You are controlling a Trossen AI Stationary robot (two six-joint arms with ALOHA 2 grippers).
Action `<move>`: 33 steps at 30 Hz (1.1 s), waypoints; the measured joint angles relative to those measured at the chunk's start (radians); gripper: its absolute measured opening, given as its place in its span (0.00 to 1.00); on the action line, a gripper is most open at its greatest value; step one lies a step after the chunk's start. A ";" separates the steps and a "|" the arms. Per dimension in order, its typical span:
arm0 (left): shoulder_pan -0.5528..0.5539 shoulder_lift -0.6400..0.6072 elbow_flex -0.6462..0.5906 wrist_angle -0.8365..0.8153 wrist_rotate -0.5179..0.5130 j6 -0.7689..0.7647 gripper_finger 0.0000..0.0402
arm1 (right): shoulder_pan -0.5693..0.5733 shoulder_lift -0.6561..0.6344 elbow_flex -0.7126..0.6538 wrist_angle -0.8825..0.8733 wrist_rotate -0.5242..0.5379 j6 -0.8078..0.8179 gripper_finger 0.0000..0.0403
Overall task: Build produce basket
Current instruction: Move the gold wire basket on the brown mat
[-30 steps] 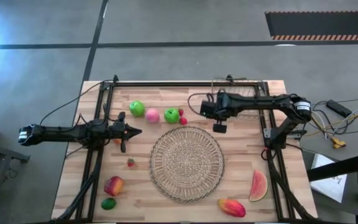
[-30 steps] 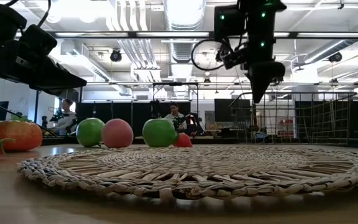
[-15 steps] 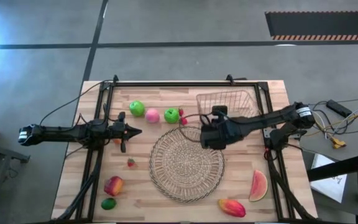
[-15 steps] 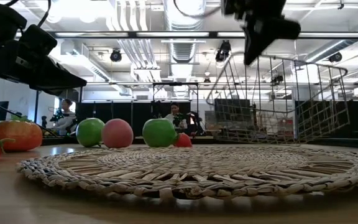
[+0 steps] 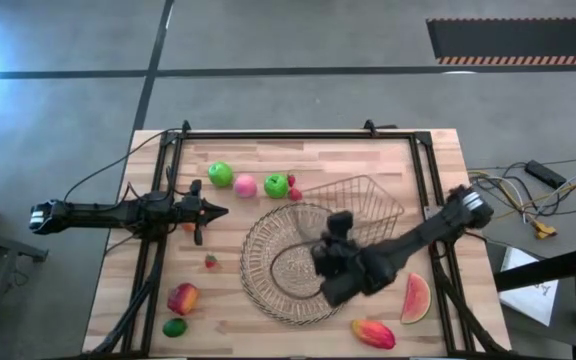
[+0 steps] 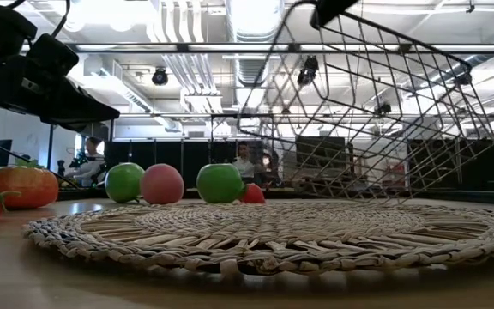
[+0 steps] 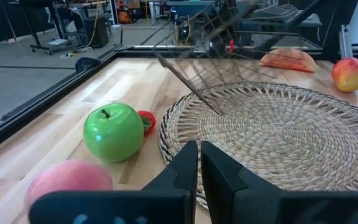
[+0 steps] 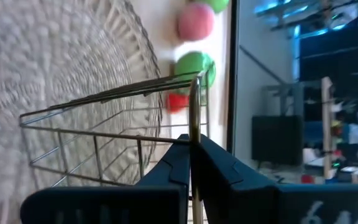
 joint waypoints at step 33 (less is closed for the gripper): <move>0.000 0.011 0.000 0.000 0.000 0.000 0.01 | 0.038 0.461 0.560 0.252 0.108 -0.091 0.03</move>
